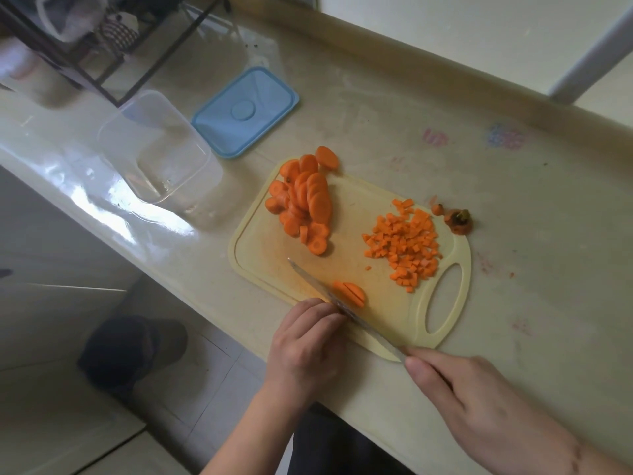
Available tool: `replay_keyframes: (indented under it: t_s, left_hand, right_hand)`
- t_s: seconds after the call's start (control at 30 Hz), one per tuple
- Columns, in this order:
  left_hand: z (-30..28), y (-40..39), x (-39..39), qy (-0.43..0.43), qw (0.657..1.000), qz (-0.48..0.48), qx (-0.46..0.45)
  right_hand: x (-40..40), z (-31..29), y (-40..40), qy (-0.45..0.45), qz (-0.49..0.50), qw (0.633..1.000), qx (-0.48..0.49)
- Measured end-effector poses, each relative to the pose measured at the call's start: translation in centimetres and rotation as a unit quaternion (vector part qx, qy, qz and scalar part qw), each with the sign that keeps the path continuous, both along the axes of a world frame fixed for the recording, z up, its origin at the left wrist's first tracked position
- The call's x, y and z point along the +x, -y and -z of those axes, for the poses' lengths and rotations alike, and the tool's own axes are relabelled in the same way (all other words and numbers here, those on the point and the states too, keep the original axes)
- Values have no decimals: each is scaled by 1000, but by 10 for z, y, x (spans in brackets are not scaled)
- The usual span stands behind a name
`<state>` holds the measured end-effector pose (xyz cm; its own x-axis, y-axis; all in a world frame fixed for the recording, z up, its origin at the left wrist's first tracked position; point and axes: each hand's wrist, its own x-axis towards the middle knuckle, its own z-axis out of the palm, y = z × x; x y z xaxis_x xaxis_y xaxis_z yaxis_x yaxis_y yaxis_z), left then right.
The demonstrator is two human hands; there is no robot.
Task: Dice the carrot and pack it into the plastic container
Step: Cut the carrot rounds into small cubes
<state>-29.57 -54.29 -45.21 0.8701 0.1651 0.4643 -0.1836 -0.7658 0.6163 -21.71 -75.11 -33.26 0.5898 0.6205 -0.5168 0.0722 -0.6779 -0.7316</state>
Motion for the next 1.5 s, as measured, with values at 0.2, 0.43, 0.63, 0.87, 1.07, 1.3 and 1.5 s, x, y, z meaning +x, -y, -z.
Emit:
replay_keyframes:
  t_s: [0.2,0.43,0.63,0.87,1.07,1.3,1.5]
  left_hand:
    - [-9,-8,0,-3,995,-19,-101]
    - [-53,-64,16,-93,906,-241,-336]
    - [-109,-84,50,-308,937,123,-113]
    - [-94,-61,65,-396,876,273,29]
    - [-97,-53,60,-394,871,282,74]
    - [-87,-43,57,-332,869,294,221]
    - [-75,-39,58,-254,886,285,263]
  right_hand:
    - [-4,-15,22,47,20,997,-62]
    - [-1,-13,43,203,-80,969,-115]
    - [2,-8,46,345,-164,918,-108]
    - [1,-2,48,388,-187,898,-88]
    - [-3,3,49,403,-185,892,-87]
    - [-8,10,51,406,-174,893,-84]
    - [-6,11,54,411,-156,895,-78]
